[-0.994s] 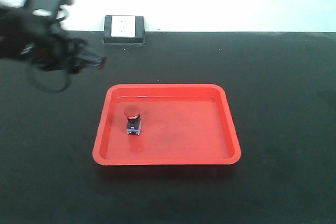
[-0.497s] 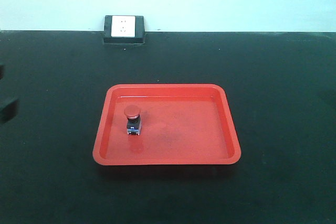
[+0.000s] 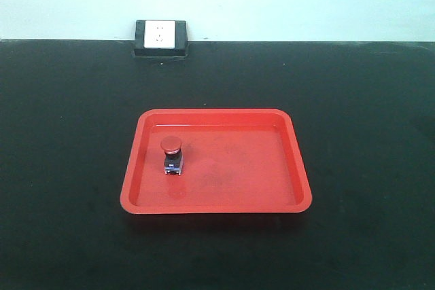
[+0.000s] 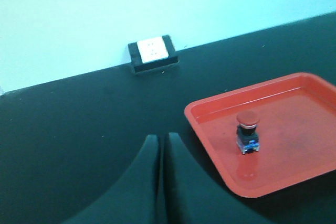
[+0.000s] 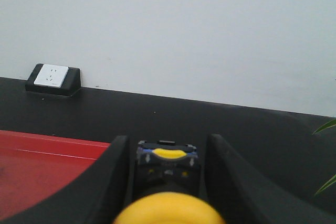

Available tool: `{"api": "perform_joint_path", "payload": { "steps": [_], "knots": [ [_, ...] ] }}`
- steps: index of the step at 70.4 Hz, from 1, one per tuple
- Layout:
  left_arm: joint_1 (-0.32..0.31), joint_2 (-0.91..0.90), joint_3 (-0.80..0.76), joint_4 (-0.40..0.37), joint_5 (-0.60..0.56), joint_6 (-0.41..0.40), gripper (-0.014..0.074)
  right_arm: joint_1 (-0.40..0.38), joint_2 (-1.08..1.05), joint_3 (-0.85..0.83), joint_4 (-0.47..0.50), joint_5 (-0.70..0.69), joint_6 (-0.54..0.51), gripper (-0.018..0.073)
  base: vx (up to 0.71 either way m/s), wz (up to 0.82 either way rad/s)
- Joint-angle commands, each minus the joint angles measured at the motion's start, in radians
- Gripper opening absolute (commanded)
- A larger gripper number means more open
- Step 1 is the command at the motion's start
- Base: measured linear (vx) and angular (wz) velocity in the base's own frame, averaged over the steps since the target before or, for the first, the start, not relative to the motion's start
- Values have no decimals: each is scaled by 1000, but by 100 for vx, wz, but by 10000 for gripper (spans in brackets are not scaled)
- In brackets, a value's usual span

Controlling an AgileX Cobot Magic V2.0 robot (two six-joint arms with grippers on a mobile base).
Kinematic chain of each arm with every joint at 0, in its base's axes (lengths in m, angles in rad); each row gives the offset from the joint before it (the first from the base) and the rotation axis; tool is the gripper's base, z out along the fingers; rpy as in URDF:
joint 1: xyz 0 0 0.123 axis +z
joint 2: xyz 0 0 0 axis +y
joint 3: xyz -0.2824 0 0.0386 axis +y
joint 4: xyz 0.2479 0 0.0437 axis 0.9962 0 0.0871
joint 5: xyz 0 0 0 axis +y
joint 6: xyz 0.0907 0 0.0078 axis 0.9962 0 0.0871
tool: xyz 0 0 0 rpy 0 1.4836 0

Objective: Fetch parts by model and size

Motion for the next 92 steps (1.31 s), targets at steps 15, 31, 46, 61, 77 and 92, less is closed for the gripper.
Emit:
{"api": "perform_joint_path", "payload": {
  "steps": [15, 31, 46, 61, 77, 92],
  "knots": [
    [-1, -166, 65, -169, -54, 148, -6, -3, 8, -30, 39, -78, 1, -10, 0, 0],
    [-1, -194, 78, -144, -48, 148, -6, 5, 8, -30, 51, -94, 1, -10, 0, 0],
    [-1, -194, 78, -140, -48, 148, -6, 59, 26, -30, 35, -160, -6, -10, 0, 0],
    [-1, -194, 78, -140, -48, 148, -7, 161, 109, -34, 26, -202, -4, -10, 0, 0],
    [-1, -194, 78, -140, -47, 148, -7, 299, 276, -105, 26, -202, -7, -6, 0, 0],
    [-1, -194, 78, -140, -47, 147, -6, 338, 526, -219, 26, -199, -4, -5, 0, 0]
  ]
}}
